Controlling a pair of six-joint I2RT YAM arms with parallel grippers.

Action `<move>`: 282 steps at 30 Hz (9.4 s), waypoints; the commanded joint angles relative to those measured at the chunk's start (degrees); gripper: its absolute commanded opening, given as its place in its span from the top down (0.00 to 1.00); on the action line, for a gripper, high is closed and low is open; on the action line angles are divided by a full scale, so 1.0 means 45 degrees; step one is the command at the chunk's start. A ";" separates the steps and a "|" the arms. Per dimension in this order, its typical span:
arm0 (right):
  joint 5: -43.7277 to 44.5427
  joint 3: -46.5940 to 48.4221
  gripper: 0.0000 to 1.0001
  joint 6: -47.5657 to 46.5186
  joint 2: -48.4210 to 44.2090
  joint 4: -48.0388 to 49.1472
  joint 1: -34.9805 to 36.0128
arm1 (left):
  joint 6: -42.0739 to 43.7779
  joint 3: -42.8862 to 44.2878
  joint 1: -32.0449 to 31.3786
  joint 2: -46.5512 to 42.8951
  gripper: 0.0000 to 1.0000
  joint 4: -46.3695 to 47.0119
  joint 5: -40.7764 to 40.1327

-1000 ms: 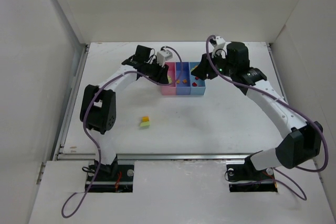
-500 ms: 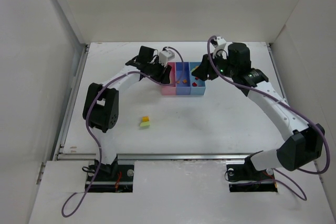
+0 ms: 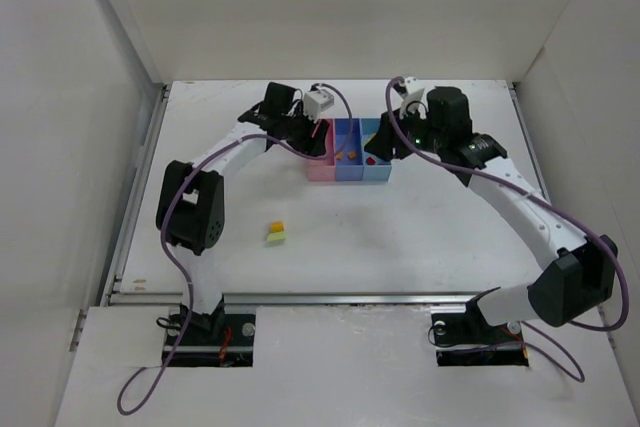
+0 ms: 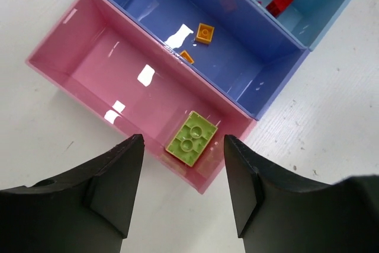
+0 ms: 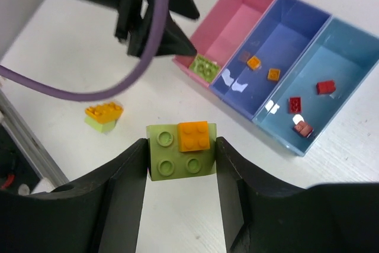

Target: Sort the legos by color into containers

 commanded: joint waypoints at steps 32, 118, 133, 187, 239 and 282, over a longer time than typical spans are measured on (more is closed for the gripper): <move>0.3676 -0.0346 0.32 -0.0702 0.5716 0.0560 0.5362 | -0.0387 -0.4398 0.1597 -0.6929 0.47 -0.1035 -0.3826; 0.3675 0.2154 0.55 -0.1520 0.6732 -0.2036 0.4952 | 0.0160 -0.4281 0.1597 -0.6577 0.47 -0.1640 -0.3123; 0.2679 0.1940 0.55 -0.2147 0.7083 -0.1939 0.5224 | 0.0043 -0.4398 0.1597 -0.6577 0.47 -0.1640 -0.3240; 0.1879 0.1765 1.00 -0.0821 0.6089 -0.1667 0.4777 | 0.0277 -0.3364 0.1597 -0.7241 0.27 -0.2145 -0.2968; -0.0153 0.1842 1.00 0.3966 0.2650 0.1654 0.2881 | 0.5375 -0.5687 -0.3735 -0.8159 0.11 0.1016 -0.5408; 0.0101 0.1002 1.00 0.3927 0.1751 0.1419 0.0440 | 0.4731 -0.5843 -0.2271 -0.7358 1.00 -0.1366 -0.4568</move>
